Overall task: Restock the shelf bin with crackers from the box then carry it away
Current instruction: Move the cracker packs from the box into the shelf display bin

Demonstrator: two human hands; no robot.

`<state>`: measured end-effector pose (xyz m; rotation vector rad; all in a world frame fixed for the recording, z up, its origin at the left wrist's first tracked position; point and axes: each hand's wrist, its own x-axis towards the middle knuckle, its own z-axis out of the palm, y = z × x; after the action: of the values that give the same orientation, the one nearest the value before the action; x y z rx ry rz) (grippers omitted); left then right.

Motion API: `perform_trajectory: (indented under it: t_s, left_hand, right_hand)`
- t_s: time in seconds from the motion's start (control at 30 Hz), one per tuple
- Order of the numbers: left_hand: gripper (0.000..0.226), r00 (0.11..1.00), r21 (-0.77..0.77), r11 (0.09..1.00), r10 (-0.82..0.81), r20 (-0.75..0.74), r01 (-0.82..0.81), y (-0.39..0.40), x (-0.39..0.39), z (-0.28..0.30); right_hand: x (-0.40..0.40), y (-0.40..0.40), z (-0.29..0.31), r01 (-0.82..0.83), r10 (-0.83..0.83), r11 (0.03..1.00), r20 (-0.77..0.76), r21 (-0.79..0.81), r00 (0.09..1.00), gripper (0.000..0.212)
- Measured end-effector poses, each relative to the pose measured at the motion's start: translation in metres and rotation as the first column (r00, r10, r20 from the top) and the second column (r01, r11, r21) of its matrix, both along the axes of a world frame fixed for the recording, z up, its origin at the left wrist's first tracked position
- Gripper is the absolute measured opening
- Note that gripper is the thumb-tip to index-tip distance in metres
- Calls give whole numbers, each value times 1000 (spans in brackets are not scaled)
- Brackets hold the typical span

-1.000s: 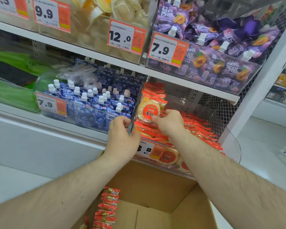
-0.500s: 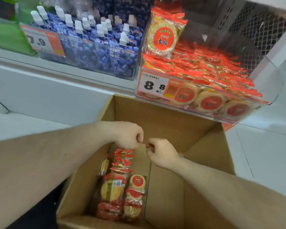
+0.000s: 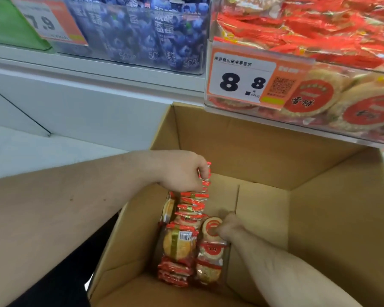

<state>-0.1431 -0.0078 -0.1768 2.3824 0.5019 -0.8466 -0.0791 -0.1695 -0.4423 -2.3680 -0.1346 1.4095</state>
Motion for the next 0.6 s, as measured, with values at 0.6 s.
perform_trajectory:
  t_s: [0.6]
  left_hand:
    - [96, 958, -177, 955, 261, 118, -239, -15, -12, 20]
  right_hand:
    - [40, 17, 159, 477, 402, 551, -718, 685, 568, 83]
